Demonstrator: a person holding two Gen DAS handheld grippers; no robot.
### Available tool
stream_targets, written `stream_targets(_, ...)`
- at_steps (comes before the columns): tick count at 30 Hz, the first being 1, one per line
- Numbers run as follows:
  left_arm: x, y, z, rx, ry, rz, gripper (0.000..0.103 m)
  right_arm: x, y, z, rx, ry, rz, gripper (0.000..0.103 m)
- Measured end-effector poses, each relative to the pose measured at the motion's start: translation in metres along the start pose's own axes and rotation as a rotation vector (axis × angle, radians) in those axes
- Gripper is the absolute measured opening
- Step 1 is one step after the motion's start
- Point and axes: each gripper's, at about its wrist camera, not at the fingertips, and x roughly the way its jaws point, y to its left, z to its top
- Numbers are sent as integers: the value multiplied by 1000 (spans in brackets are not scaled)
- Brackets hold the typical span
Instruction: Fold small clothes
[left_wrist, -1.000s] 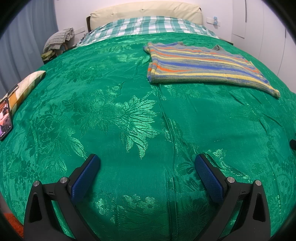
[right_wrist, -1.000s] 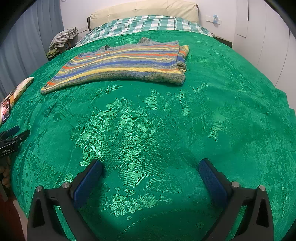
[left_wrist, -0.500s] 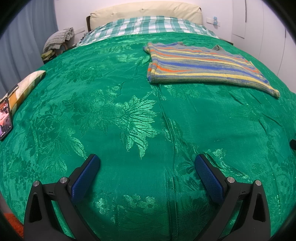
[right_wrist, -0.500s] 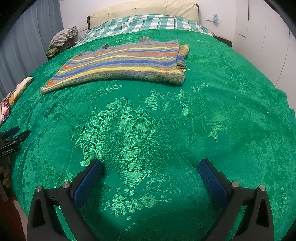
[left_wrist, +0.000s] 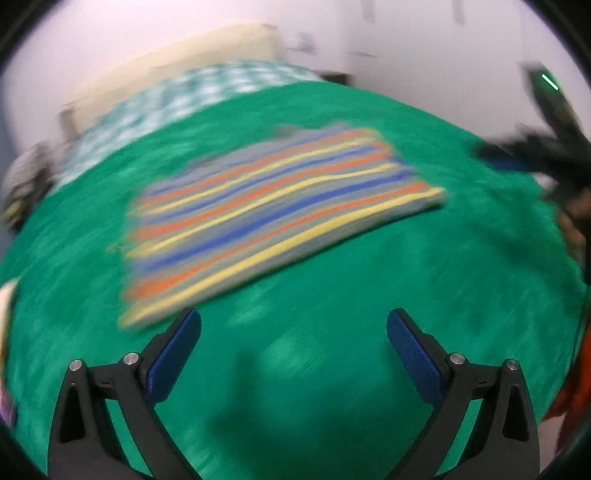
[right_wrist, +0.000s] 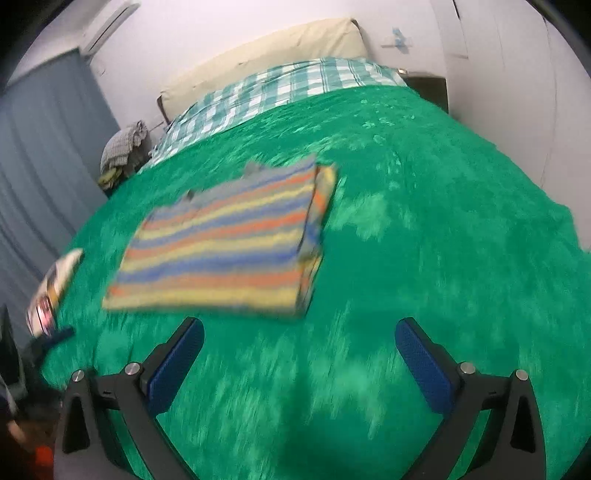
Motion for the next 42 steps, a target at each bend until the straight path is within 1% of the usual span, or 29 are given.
stream_targets(1, 22, -19, 22, 31, 9, -50, 101, 12, -8, 16, 18, 16, 34, 102)
stream_targets(3, 49, -45, 46, 71, 12, -96, 101, 40, -21, 44, 48, 68, 85, 102)
stream_targets(4, 71, -62, 61, 101, 11, -103, 101, 57, -28, 59, 68, 99, 113, 102)
stream_targets(6, 96, -84, 76, 134, 24, -117, 98, 94, -40, 86, 100, 181, 164, 99)
stream_targets(7, 112, -98, 83, 167, 38, -130, 91, 108, -44, 94, 108, 211, 176, 96)
stream_targets(8, 121, -107, 85, 199, 49, -132, 88, 124, -48, 101, 114, 242, 188, 87)
stream_targets(9, 126, -115, 87, 231, 40, -128, 86, 142, -53, 112, 121, 275, 200, 81)
stream_targets(11, 127, -120, 89, 254, 4, -148, 74, 167, -56, 125, 134, 309, 227, 79)
stream_targets(12, 129, -119, 91, 245, 3, -178, 51, 179, -55, 133, 130, 312, 241, 76)
stream_targets(13, 130, -114, 94, 218, 1, -203, 25, 187, -53, 141, 127, 311, 252, 72)
stream_targets(14, 131, -107, 97, 183, -1, -205, 10, 194, -51, 146, 128, 311, 263, 60)
stream_targets(15, 132, -98, 99, 141, -1, -214, 10, 203, -49, 152, 134, 314, 268, 33)
stream_targets(16, 129, -83, 102, 73, -10, -249, 9, 211, -47, 157, 143, 322, 256, 15)
stream_targets(17, 122, -68, 102, 21, -29, -246, 9, 216, -44, 160, 144, 328, 229, 8)
stream_targets(18, 115, -58, 101, -16, -45, -247, 9, 217, -38, 164, 136, 327, 225, 8)
stream_targets(20, 89, -18, 95, -155, -97, -253, 9, 208, -21, 175, 97, 294, 247, 8)
stream_targets(22, 65, 18, 84, -264, -138, -240, 9, 191, 8, 186, 60, 250, 321, 8)
stream_targets(25, 35, 78, 61, -419, -165, -194, 9, 180, 66, 197, 7, 228, 418, 8)
stream_targets(27, 26, 113, 45, -511, -159, -162, 9, 189, 115, 196, -34, 241, 466, 8)
stream_targets(29, 22, 141, 29, -572, -144, -117, 9, 203, 153, 190, -67, 253, 494, 8)
stream_targets(32, 31, 176, 3, -650, -80, -55, 9, 238, 216, 175, -102, 291, 518, 8)
stream_targets(33, 36, 185, -2, -662, -56, -35, 11, 251, 233, 168, -110, 302, 520, 8)
stream_targets(34, 42, 192, -10, -677, -22, -16, 20, 264, 251, 161, -124, 311, 511, 8)
stream_targets(35, 50, 200, -15, -697, 12, -5, 27, 275, 263, 153, -127, 316, 506, 14)
stream_targets(37, 47, 212, -27, -738, 8, -26, 33, 296, 275, 137, -60, 327, 550, 33)
stream_targets(38, 43, 217, -30, -749, 5, -17, 40, 302, 276, 132, -18, 328, 558, 49)
stream_targets(39, 35, 219, -33, -759, -7, -5, 51, 301, 274, 128, 15, 306, 556, 50)
stream_targets(40, 23, 223, -34, -766, -41, 0, 59, 295, 269, 124, 32, 286, 560, 50)
stream_targets(42, 12, 228, -31, -770, -88, -16, 67, 278, 260, 123, 31, 249, 548, 50)
